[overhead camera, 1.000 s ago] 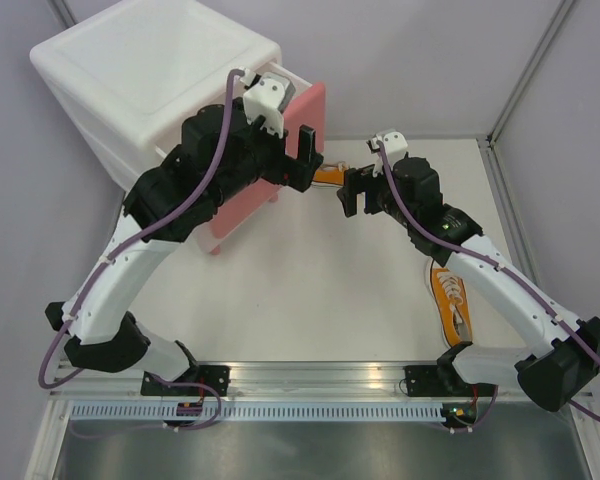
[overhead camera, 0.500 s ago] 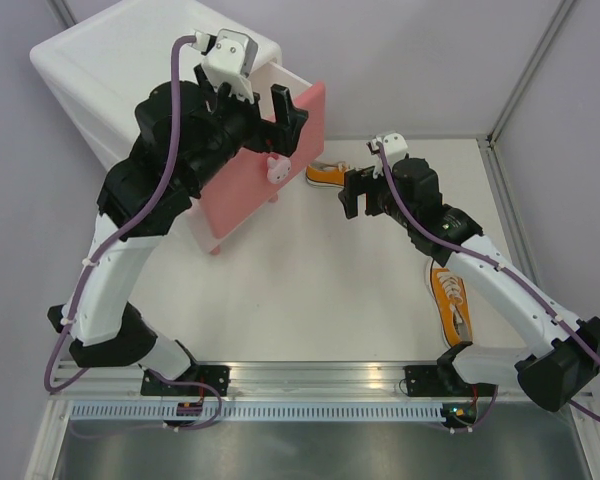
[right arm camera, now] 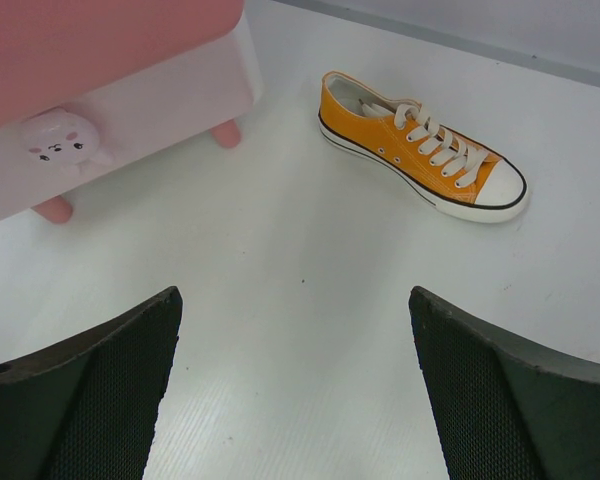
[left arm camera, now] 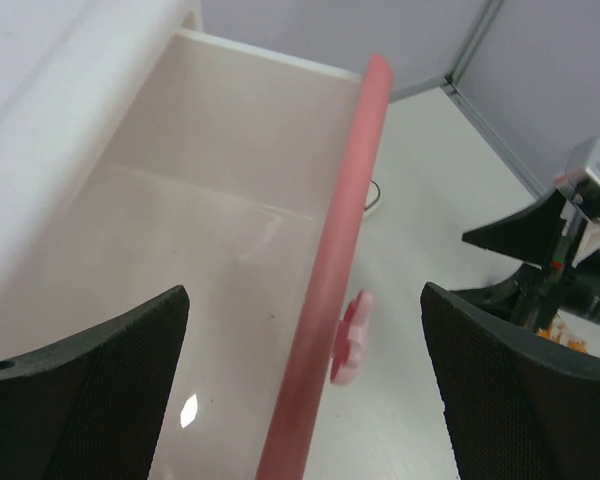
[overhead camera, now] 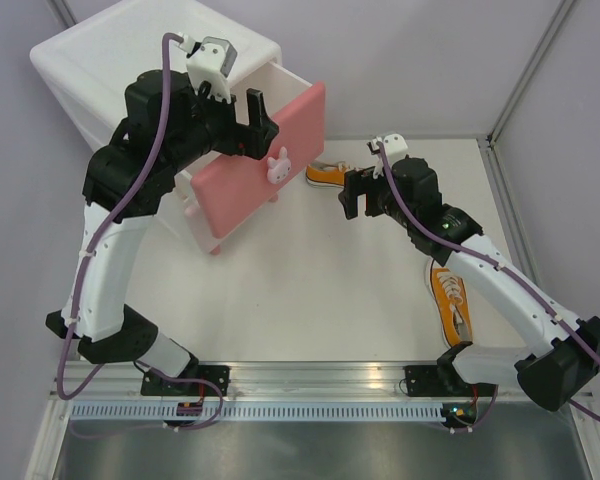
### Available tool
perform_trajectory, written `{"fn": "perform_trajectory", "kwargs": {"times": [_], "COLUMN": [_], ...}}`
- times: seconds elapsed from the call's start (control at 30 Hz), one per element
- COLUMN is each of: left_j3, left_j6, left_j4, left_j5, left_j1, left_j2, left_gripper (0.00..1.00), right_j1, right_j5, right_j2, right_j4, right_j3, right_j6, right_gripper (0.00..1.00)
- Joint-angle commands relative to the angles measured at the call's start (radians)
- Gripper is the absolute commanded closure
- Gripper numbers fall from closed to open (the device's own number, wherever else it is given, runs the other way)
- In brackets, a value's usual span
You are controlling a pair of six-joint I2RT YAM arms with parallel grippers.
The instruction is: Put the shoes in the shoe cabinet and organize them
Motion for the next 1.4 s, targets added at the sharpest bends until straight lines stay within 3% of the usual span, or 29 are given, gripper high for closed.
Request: {"fn": "perform_trajectory", "kwargs": {"times": [0.0,0.5,0.8,0.97,1.23,1.37], "left_j3": [0.034,0.038,0.015,-0.051,-0.068,-0.069], "left_j6": [-0.044,-0.158,-0.143,-0.137,-0.167,-0.184], "left_j4": [-0.068,-0.064,-0.033,0.014,0.039,0.039], "left_j5": [0.158,0.443,0.344,0.296,0.379,0.442], "left_j1": [0.013,0.016,0.016,0.016,0.016,0.016], "left_j2": [0.010,0.007,-0.014,-0.047,-0.040,-0.036], "left_gripper": [0.01,0.03,0.02,0.01,0.00,0.01], "right_j1": [-0.006,-0.004,-0.048,-0.084,-0.150,-0.165], "right_j5": [0.003,0.068,0.224,0.289,0.286,0.266], "right_j2": [-0.001,-0.010,0.042,0.155,0.318,0.348], "right_j4": [0.002,-0.004,-0.044,-0.090,-0.046,-0.003], "right_j3": [0.043,0.017,0.038,0.119,0.164,0.155], "right_j6": [0.015,0.038,0.309,0.460,0.708,0.736], "right_gripper": [0.02,0.02,0.02,0.02,0.02,0.02]}}
